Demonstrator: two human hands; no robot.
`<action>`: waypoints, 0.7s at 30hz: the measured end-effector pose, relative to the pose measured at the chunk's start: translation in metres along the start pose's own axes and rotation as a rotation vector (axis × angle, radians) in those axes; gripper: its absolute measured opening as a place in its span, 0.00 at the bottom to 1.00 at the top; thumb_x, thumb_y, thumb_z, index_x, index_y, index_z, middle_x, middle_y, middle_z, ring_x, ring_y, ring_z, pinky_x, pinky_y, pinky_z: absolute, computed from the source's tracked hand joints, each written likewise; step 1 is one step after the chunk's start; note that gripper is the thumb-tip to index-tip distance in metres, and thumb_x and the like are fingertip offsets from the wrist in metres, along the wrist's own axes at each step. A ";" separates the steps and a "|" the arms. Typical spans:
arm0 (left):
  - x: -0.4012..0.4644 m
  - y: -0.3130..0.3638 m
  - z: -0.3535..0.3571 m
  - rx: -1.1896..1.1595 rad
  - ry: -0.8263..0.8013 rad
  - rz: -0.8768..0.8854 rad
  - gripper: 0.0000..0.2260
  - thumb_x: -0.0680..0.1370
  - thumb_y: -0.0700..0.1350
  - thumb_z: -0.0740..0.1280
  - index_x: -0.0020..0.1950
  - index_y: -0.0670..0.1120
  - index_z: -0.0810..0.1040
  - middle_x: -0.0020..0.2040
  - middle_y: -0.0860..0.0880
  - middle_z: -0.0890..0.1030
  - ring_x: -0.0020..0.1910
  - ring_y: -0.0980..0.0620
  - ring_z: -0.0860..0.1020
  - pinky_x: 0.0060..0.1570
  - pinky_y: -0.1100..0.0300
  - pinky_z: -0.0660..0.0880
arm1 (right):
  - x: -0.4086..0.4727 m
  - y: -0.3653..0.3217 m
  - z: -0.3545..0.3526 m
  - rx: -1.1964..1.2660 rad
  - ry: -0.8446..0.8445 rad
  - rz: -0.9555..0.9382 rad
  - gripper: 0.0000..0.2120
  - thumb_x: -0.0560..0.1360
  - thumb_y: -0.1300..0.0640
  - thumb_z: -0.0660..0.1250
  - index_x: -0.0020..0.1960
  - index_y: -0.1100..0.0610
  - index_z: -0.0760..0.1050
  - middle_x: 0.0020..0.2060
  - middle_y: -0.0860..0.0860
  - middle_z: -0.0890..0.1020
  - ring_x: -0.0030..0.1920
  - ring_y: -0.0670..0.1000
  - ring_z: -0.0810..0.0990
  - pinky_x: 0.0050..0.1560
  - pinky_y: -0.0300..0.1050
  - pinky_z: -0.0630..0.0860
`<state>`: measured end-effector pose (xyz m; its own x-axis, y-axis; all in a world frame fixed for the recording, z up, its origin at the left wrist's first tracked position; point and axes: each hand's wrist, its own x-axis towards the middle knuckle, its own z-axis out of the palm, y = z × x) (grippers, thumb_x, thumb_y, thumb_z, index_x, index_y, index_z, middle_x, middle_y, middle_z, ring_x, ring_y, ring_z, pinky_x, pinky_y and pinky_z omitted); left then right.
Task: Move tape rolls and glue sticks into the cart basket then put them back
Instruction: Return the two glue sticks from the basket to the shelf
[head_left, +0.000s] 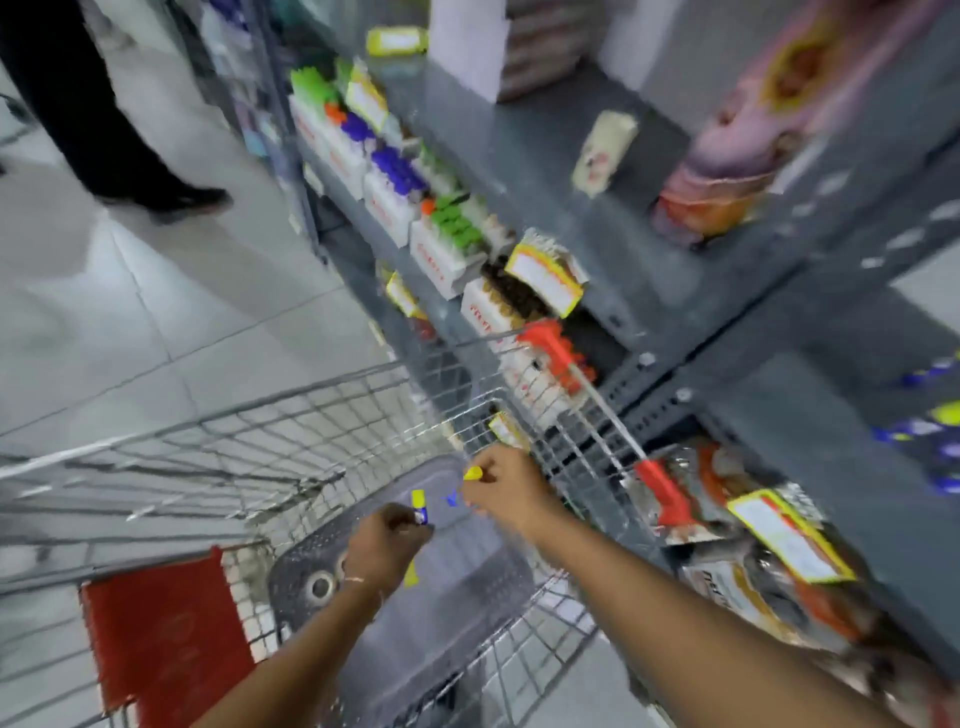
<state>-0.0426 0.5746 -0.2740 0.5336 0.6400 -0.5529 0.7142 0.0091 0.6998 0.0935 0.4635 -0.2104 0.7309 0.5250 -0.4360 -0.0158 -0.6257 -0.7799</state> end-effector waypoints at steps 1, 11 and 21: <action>-0.013 0.023 -0.003 -0.023 -0.004 0.055 0.05 0.65 0.46 0.77 0.35 0.51 0.81 0.34 0.49 0.84 0.38 0.50 0.81 0.41 0.56 0.75 | -0.011 -0.008 -0.015 0.029 0.036 -0.036 0.12 0.68 0.66 0.72 0.35 0.53 0.72 0.30 0.53 0.78 0.30 0.47 0.76 0.33 0.47 0.77; -0.130 0.222 0.075 -0.050 -0.155 0.661 0.08 0.66 0.44 0.75 0.37 0.56 0.80 0.33 0.59 0.81 0.32 0.60 0.78 0.41 0.60 0.76 | -0.127 -0.028 -0.202 0.288 0.608 -0.214 0.06 0.76 0.51 0.68 0.44 0.52 0.75 0.34 0.49 0.81 0.35 0.47 0.79 0.42 0.59 0.82; -0.210 0.311 0.195 0.048 -0.331 0.761 0.06 0.68 0.40 0.76 0.34 0.43 0.81 0.30 0.46 0.82 0.25 0.53 0.77 0.25 0.65 0.75 | -0.217 0.058 -0.317 0.238 1.017 0.000 0.06 0.66 0.61 0.77 0.41 0.59 0.81 0.32 0.48 0.83 0.31 0.33 0.77 0.34 0.28 0.70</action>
<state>0.1559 0.2933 -0.0287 0.9790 0.1987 -0.0463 0.1191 -0.3720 0.9206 0.1504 0.1310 -0.0186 0.9587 -0.2776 0.0619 -0.0688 -0.4375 -0.8966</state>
